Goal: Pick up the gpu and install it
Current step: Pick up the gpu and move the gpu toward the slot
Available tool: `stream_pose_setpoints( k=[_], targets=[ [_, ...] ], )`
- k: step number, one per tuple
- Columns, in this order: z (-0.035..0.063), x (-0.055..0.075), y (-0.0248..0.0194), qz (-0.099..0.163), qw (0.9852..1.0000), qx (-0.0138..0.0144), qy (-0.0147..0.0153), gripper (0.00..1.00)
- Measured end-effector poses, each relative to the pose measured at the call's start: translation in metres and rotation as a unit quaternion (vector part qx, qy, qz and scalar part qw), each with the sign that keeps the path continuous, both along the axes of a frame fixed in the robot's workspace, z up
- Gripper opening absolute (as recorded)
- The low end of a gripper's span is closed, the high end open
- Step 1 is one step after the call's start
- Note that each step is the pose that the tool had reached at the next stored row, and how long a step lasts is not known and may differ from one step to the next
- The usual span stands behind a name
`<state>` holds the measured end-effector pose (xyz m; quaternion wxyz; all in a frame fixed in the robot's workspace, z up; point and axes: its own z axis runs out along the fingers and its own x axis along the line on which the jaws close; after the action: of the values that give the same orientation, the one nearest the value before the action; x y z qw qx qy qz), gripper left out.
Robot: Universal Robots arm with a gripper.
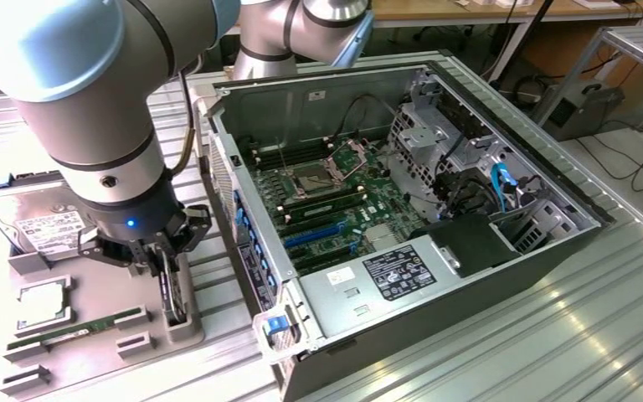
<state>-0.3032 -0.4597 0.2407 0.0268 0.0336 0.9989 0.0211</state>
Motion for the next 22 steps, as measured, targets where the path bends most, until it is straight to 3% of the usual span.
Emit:
stream_pose_setpoints(
  k=[5,17,22],
  targets=[
    [0.0004,0.002,0.0,0.02,0.9998,0.0001,0.0024,0.26],
    [0.006,0.01,-0.0005,0.04,0.9992,0.0004,0.0079,0.26],
    [0.0144,0.011,-0.0008,0.042,0.9991,0.0004,0.0101,0.26]
  ],
)
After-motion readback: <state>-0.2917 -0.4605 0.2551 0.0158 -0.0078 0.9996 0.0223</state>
